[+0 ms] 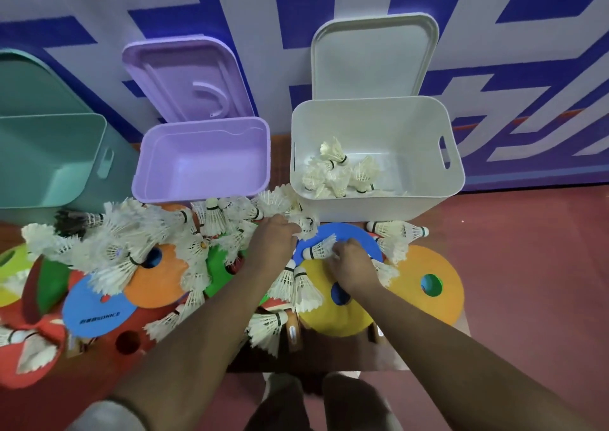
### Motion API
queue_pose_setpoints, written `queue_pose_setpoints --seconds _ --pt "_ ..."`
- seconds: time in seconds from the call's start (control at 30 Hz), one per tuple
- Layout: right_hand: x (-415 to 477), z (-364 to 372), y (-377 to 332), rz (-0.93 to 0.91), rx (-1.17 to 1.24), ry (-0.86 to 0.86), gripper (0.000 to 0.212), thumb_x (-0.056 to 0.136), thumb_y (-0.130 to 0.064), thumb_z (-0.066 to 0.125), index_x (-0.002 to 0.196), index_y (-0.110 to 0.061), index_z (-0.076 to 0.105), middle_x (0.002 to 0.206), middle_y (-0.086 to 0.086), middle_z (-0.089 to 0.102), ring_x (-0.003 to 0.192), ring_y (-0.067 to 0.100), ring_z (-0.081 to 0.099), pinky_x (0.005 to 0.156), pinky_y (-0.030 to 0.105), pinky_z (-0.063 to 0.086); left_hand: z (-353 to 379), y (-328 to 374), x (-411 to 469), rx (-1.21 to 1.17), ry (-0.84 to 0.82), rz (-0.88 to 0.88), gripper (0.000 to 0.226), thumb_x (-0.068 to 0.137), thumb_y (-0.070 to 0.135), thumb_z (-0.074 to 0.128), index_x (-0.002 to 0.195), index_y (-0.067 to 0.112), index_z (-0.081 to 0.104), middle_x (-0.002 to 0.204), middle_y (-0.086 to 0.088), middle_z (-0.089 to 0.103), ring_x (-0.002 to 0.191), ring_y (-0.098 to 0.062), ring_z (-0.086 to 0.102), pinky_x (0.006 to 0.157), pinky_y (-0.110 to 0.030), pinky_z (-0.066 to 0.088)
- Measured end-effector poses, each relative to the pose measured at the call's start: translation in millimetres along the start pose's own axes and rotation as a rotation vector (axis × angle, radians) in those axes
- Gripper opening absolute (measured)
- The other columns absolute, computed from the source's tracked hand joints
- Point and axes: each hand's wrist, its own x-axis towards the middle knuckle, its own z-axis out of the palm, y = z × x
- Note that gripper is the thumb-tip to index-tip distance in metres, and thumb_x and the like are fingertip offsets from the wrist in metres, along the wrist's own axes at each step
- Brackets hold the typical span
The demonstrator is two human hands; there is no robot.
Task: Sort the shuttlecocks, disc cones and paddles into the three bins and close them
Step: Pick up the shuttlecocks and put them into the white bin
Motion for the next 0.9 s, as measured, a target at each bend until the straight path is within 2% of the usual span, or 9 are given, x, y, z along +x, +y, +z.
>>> queue_pose_setpoints --seconds 0.07,0.13,0.3,0.43,0.53,0.63,0.7,0.8,0.9 --pt "-1 0 3 -0.033 0.031 0.047 0.029 0.091 -0.015 0.052 0.065 -0.013 0.040 0.086 0.008 0.044 0.067 0.024 0.045 0.060 0.031 0.031 0 -1 0 -0.014 0.042 0.025 0.018 0.087 0.013 0.062 0.098 0.014 0.075 0.095 -0.010 0.064 0.092 -0.031 0.057 0.076 -0.034 0.049" --pt "-4 -6 2 -0.064 0.103 0.086 0.023 0.091 -0.017 0.053 0.071 -0.005 0.047 0.081 0.007 0.045 0.066 0.022 0.044 0.060 0.032 0.032 -4 -2 -2 -0.075 0.097 0.024 0.014 0.087 0.015 0.064 0.097 0.014 0.075 0.092 -0.006 0.063 0.090 -0.025 0.057 0.075 -0.031 0.049" --pt "-24 -54 -5 -0.210 0.213 0.133 0.017 0.090 -0.020 0.059 0.080 -0.007 0.056 0.073 0.007 0.054 0.063 0.019 0.050 0.057 0.033 0.036 -38 7 -19 -0.323 0.151 -0.005 0.011 0.090 0.019 0.065 0.096 0.013 0.072 0.094 0.000 0.058 0.079 -0.007 0.056 0.071 -0.012 0.043" --pt "-39 -107 -15 -0.321 0.253 0.167 0.016 0.091 -0.021 0.062 0.081 -0.011 0.055 0.064 -0.007 0.045 0.057 0.007 0.044 0.054 0.018 0.033 -76 21 -27 -0.433 0.191 -0.046 0.007 0.090 0.021 0.064 0.094 0.018 0.069 0.093 0.008 0.054 0.080 0.007 0.055 0.068 -0.003 0.039" --pt "-33 -141 -23 -0.347 0.300 0.241 0.017 0.090 -0.021 0.063 0.076 -0.013 0.055 0.061 -0.005 0.047 0.055 0.009 0.047 0.055 0.024 0.037 -98 35 -19 -0.489 0.243 -0.025 0.006 0.090 0.020 0.064 0.092 0.019 0.069 0.094 0.008 0.056 0.080 -0.002 0.056 0.070 -0.010 0.043" --pt "-15 -167 -27 -0.315 0.250 0.338 0.016 0.088 -0.022 0.062 0.080 -0.010 0.055 0.063 -0.006 0.048 0.055 0.009 0.045 0.050 0.016 0.033 -109 50 4 -0.512 0.290 -0.028 0.006 0.089 0.021 0.064 0.091 0.022 0.069 0.092 0.000 0.059 0.078 -0.010 0.057 0.074 -0.019 0.046" --pt "1 -176 -27 -0.283 0.205 0.375 0.014 0.087 -0.022 0.061 0.081 -0.011 0.056 0.067 -0.003 0.054 0.062 0.014 0.050 0.051 0.016 0.032 -108 58 25 -0.457 0.291 -0.041 0.006 0.089 0.024 0.063 0.091 0.024 0.069 0.089 -0.002 0.059 0.078 -0.011 0.056 0.074 -0.017 0.044" --pt "24 -177 -25 -0.227 0.169 0.364 0.011 0.087 -0.019 0.057 0.080 -0.011 0.055 0.070 0.001 0.057 0.069 0.023 0.054 0.056 0.030 0.035 -100 67 53 -0.375 0.275 -0.083 0.011 0.089 0.025 0.062 0.095 0.018 0.070 0.088 -0.001 0.058 0.077 -0.011 0.054 0.074 -0.015 0.041" --pt "44 -170 -26 -0.209 0.105 0.330 0.008 0.088 -0.018 0.056 0.088 -0.012 0.060 0.081 0.003 0.062 0.083 0.026 0.059 0.066 0.030 0.038 -92 66 73 -0.341 0.203 -0.126 0.020 0.088 0.022 0.063 0.108 0.020 0.068 0.095 -0.002 0.061 0.083 -0.014 0.055 0.079 -0.023 0.043"
